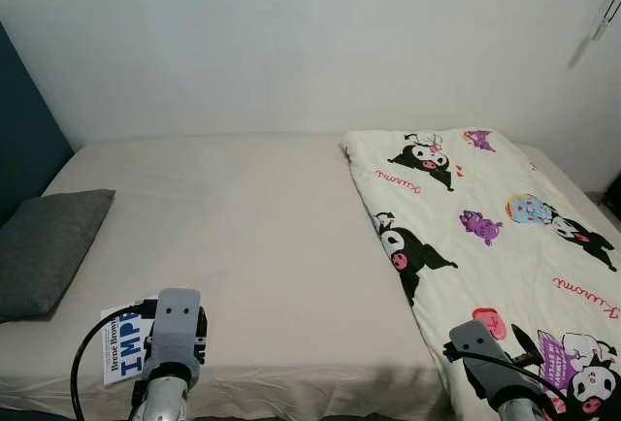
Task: Clean up the room
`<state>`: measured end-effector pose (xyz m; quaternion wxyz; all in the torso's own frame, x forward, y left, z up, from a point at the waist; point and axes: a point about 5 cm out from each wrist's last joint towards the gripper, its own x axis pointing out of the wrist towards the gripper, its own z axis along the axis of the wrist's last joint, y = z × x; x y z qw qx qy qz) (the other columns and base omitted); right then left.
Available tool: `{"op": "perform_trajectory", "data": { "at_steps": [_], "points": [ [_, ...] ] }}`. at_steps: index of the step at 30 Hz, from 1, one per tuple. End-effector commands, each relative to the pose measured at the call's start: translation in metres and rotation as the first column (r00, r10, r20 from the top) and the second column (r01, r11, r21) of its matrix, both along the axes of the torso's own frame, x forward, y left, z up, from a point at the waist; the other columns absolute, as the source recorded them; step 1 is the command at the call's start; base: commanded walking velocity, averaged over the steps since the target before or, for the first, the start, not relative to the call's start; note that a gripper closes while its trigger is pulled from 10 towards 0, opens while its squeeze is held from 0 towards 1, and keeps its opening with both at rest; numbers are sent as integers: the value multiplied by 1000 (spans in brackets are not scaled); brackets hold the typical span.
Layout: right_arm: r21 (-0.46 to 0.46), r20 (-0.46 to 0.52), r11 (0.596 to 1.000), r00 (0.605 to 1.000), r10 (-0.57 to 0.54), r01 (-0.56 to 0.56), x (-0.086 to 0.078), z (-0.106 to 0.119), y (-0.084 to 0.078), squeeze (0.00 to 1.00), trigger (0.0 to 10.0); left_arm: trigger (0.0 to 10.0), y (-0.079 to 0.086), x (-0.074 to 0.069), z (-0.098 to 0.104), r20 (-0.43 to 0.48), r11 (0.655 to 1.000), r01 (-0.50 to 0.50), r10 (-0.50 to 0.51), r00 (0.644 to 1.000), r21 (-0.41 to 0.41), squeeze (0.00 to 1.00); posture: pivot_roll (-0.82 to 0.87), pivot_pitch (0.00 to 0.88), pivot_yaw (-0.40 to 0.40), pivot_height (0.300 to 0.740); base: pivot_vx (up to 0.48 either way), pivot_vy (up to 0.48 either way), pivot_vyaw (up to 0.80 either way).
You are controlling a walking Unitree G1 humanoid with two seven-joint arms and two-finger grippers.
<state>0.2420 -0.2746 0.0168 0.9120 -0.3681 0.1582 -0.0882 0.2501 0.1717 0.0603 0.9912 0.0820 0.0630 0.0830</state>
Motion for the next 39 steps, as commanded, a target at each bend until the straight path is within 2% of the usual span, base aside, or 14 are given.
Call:
{"op": "perform_trajectory", "data": {
  "at_steps": [1,12,19,29,39],
  "points": [
    [10,-22,1000,1000,-8,8,-5,-6,0,0,10000,10000,6,-4,-6,-22,1000,-15,15,1000,6,0,-7,144,-2,740,0,0,0],
    [10,-21,1000,1000,-7,7,-5,-6,1,0,10000,10000,9,-3,-5,-20,1000,-24,24,1000,7,0,-19,141,8,740,0,0,0],
    [10,-23,1000,1000,-8,8,-2,-6,1,0,10000,10000,5,4,-3,-11,1000,-10,10,1000,5,0,-12,136,8,740,0,0,0],
    [9,-27,1000,1000,-11,11,2,-4,-1,0,10000,10000,13,4,0,3,999,-47,47,999,10,0,8,131,-13,740,0,0,0],
    [9,-28,1000,1000,-12,12,5,-3,-2,0,10000,10000,11,4,2,7,999,-43,43,999,13,0,9,142,-8,740,0,0,0]
  ]
}}
